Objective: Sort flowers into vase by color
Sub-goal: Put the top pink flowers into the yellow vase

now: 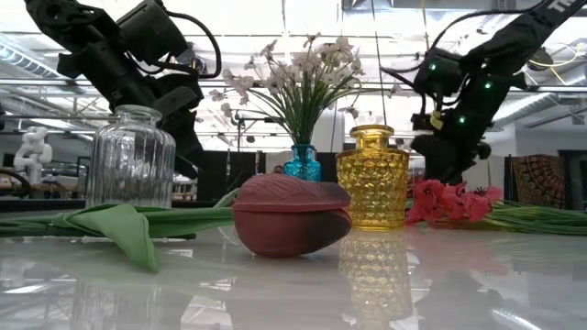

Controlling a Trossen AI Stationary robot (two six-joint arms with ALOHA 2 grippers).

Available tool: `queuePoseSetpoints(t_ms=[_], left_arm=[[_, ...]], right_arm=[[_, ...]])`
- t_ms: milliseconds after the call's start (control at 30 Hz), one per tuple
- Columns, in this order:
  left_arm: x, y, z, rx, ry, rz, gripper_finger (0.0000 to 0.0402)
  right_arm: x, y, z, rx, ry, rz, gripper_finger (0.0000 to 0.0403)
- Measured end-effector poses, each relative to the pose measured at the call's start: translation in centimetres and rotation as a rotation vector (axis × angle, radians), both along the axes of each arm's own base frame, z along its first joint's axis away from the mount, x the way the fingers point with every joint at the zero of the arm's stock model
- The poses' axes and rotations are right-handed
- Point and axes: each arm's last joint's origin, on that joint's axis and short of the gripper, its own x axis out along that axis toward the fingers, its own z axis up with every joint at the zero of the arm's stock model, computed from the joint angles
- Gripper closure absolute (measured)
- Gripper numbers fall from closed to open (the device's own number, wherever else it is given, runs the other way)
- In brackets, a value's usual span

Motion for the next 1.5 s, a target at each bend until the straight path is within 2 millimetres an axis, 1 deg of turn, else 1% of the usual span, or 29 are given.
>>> queuePoseSetpoints(t_ms=[67,167,367,567,833,933,1000,1100,1167,1333,1433,1500], left_arm=[[0.0,0.0,0.0,0.0,-0.001,0.0,0.0116],[0.0,0.0,0.0,0.001,-0.005,0.0,0.0116],[0.2,0.0,0.2,0.007,-0.029,-0.006,0.0116],[0.2,0.0,0.2,0.008,-0.026,-0.007,0.0116],[0.2,0.0,0.2,0.008,-0.026,-0.006,0.0116],[0.2,0.0,0.2,0.008,-0.025,-0.006,0.0116],[0.2,0.0,0.2,0.008,-0.025,-0.007,0.0116],[0.2,0.0,0.2,0.008,-0.025,-0.006,0.0116],[0.2,0.0,0.2,0.016,-0.022,-0.015,0.0116],[0.2,0.0,0.2,0.02,-0.019,-0.019,0.0116],[0.2,0.0,0.2,0.021,-0.018,-0.02,0.0116],[0.2,0.0,0.2,0.024,-0.017,-0.024,0.0116]], right_arm=[[-0.3,-0.6,-0.6,0.05,0.035,0.022,0.0236],[-0.7,-1.6,-1.3,0.064,0.074,-0.008,0.0236],[-1.2,-3.2,-1.8,0.07,0.085,-0.017,0.0236],[-1.8,-3.9,-2.1,0.102,0.111,0.032,0.0236],[-1.5,-4.2,-3.6,0.149,0.158,0.047,0.0239],[-1.4,-4.2,-3.7,0.157,0.162,0.05,0.0264],[-1.5,-4.2,-3.7,0.162,0.155,0.044,0.0298],[-1.6,-4.0,-3.4,0.166,0.142,0.044,0.0363],[-1.7,-4.0,-3.3,0.163,0.14,0.042,0.0391],[-1.9,-3.5,-3.0,0.191,0.122,-0.011,0.0397],[-2.1,-2.5,-2.5,0.246,0.096,-0.046,0.04],[-2.1,-1.6,-1.8,0.259,0.071,-0.055,0.0401]])
